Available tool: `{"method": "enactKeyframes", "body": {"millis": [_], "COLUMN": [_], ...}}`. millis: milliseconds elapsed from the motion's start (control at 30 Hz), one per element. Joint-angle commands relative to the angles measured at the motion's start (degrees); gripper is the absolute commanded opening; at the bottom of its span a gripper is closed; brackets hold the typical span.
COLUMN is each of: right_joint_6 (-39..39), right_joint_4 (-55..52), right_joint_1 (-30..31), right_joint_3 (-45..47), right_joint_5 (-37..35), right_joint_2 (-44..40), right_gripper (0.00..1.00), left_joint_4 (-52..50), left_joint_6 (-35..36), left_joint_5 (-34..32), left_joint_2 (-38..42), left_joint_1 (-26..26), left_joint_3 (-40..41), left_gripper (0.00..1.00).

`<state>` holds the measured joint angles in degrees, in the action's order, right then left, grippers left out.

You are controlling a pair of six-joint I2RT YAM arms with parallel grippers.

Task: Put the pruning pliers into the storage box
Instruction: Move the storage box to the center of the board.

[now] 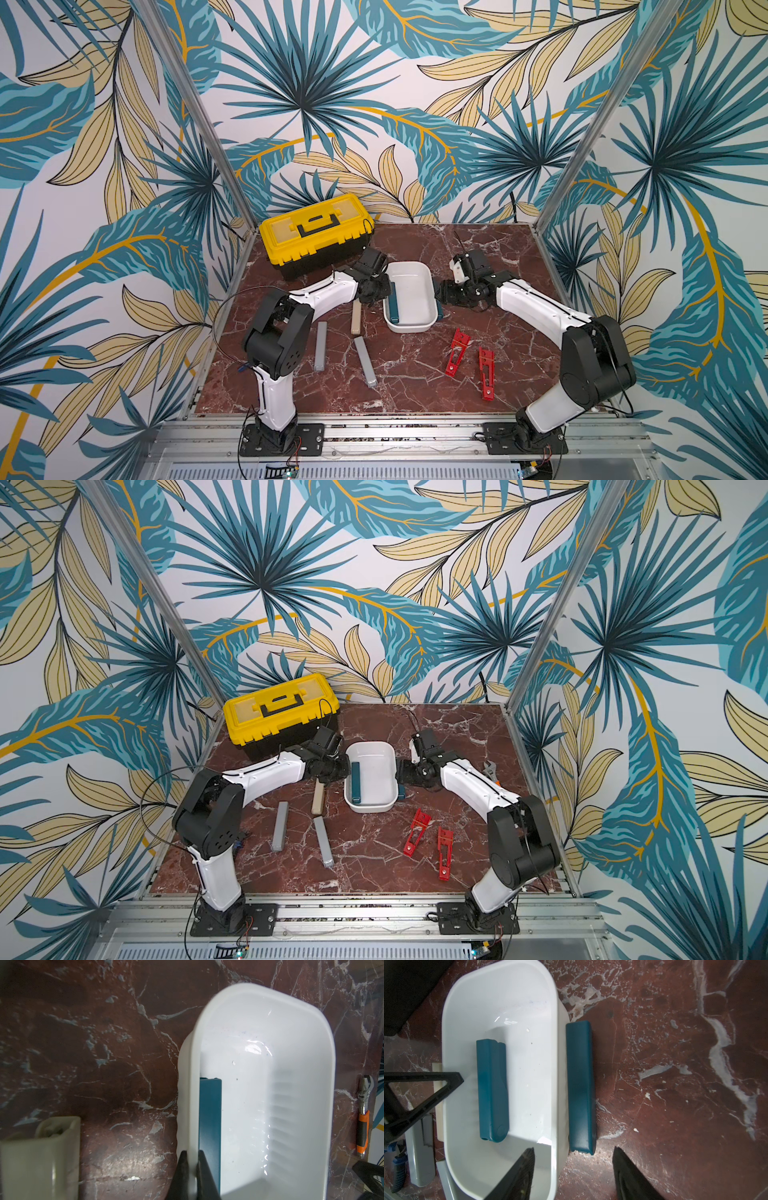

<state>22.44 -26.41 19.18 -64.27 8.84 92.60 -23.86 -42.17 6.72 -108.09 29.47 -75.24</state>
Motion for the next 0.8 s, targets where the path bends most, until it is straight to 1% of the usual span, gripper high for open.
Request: {"method": "enactKeyframes", "body": {"millis": [0,100,267,533,767], "right_joint_6": [-0.3,0.0,-0.3,-0.9,-1.5], "right_joint_4": [0.6,-0.2,0.8,1.4,1.6], "right_joint_1": [-0.5,-1.1,-1.4,-1.4,-1.4], "right_joint_3": [1.5,1.5,1.4,-1.1,-3.7], "right_joint_5": [-0.2,-1.2,-0.2,0.6,1.0], "right_joint_2": [-1.3,-0.6,1.7,7.3,10.3], "right_gripper": [0.63,0.63,0.63,0.63,0.62], "left_joint_4": [-0.6,-0.6,-0.4,-2.4,-4.4], "left_joint_6": [1.0,1.2,1.2,2.7,3.7], "left_joint_5": [1.2,1.2,1.5,1.1,0.9], "left_joint_2": [1.8,1.7,1.7,2.7,2.8], "left_joint_1": [-0.5,-0.6,-0.9,-2.6,-2.9], "left_joint_3": [0.6,0.9,1.0,1.0,-0.8], "left_gripper": [0.04,0.04,0.04,0.04,0.04]}}
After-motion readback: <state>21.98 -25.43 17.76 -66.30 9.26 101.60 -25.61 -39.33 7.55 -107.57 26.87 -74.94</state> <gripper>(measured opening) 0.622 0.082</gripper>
